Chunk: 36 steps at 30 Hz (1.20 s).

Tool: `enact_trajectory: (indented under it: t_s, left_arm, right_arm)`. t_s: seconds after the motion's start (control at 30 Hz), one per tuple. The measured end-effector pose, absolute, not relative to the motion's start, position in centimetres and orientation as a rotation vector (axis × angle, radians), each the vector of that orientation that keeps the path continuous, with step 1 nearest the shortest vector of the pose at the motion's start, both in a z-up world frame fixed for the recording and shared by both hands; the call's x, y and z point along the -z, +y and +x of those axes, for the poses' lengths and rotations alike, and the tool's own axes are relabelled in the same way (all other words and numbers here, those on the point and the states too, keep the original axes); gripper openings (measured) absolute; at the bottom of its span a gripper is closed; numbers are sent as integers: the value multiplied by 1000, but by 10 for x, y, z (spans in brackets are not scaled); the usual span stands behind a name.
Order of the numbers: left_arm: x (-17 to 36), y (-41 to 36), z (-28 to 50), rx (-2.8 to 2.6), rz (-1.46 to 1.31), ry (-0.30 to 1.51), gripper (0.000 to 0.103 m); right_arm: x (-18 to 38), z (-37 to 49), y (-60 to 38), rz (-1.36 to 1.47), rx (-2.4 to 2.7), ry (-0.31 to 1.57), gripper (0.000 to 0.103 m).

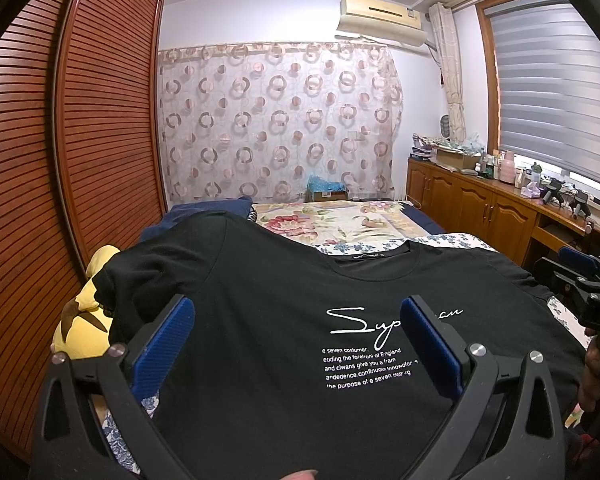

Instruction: Fold small clothes

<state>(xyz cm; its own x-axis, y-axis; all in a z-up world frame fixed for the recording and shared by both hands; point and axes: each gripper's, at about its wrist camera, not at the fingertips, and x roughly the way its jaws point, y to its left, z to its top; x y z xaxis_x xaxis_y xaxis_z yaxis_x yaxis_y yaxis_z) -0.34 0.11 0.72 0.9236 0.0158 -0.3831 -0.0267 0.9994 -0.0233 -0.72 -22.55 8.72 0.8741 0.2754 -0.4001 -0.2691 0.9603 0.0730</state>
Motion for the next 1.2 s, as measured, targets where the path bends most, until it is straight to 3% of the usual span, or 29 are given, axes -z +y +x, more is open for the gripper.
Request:
enact_trajectory:
  t_s: [1.2]
  left_arm:
    - [9, 27, 6, -35, -14, 465, 103]
  right_arm:
    - [-77, 5, -207, -13, -350, 454, 103]
